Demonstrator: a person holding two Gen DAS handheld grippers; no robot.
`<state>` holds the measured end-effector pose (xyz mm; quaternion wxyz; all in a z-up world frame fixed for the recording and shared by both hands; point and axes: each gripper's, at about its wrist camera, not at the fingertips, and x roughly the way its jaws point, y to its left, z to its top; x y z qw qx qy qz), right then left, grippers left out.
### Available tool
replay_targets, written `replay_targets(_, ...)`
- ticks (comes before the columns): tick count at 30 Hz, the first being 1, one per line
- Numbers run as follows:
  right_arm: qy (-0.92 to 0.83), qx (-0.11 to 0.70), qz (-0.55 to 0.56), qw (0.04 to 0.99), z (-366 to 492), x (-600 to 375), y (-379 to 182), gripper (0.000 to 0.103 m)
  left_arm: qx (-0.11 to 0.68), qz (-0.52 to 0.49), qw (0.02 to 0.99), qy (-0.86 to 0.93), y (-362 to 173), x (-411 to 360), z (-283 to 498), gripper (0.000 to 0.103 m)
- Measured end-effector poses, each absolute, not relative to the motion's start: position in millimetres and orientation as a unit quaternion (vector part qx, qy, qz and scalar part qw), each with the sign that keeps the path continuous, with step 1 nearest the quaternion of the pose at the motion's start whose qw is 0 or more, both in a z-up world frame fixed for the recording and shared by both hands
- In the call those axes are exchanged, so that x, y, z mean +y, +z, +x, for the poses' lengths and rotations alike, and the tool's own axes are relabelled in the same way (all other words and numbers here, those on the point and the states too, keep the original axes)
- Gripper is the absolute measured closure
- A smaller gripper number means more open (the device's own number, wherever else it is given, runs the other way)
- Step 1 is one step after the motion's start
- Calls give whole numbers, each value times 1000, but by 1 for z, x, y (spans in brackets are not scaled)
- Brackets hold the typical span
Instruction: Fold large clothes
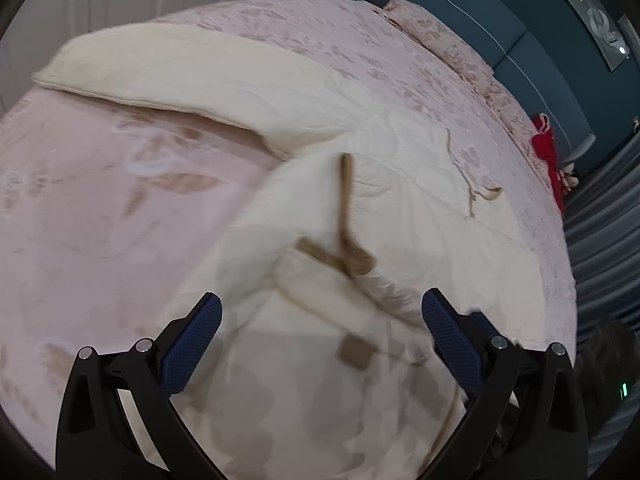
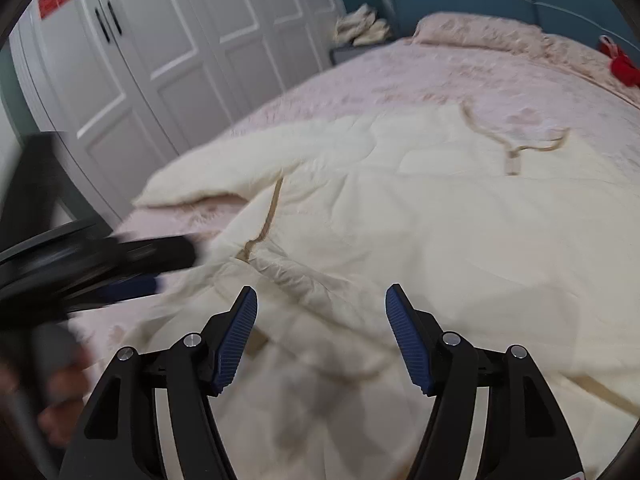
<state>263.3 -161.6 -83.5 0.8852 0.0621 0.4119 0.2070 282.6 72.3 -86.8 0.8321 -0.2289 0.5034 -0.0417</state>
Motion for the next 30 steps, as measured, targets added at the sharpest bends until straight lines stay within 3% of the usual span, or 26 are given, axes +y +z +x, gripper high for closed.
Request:
replay_targets(6, 75, 396, 171, 899, 225, -280, -75, 38, 531, -238, 810, -67, -109, 36, 307, 11)
replay_targets(9, -25, 389, 242, 889, 219, -362, -81, 38, 532, -219, 816, -56, -110, 24, 315, 29)
replay_targets(10, -43, 383, 264, 884, 219, -381, -85, 38, 530, -212, 820, -44, -109, 23, 317, 39)
replay_targets(12, -71, 370, 312, 872, 223, -417, -91, 44, 530, -204, 823, -24, -107, 23, 321, 55)
replay_targets(14, -77, 369, 350, 858, 234, -439, -100, 54, 532, -196, 824, -6, -106, 27, 325, 79)
replay_targets(15, -76, 369, 360, 854, 236, -445, -104, 58, 532, -195, 824, -5, -106, 29, 327, 83)
replay_targets(17, -76, 376, 374, 844, 249, -446, -113, 80, 529, -186, 828, -7, -102, 32, 331, 92)
replay_targets(19, -81, 375, 374, 845, 257, -446, -112, 95, 524, -190, 830, -8, -95, 36, 331, 92)
replay_targets(22, -69, 329, 357, 872, 251, -437, -89, 95, 516, -210, 831, -10, -83, 41, 320, 90)
replay_targets(24, -70, 322, 331, 884, 250, -430, -78, 95, 511, -221, 831, -8, -80, 43, 313, 83)
replay_targets(26, -69, 335, 315, 885, 255, -429, -79, 95, 515, -239, 823, -8, -86, 44, 310, 60)
replay_targets(27, -71, 341, 312, 884, 258, -430, -81, 96, 517, -244, 820, -5, -87, 43, 310, 57)
replay_targets(30, -77, 353, 312, 879, 256, -433, -89, 95, 509, -260, 820, 9, -82, 45, 302, 56)
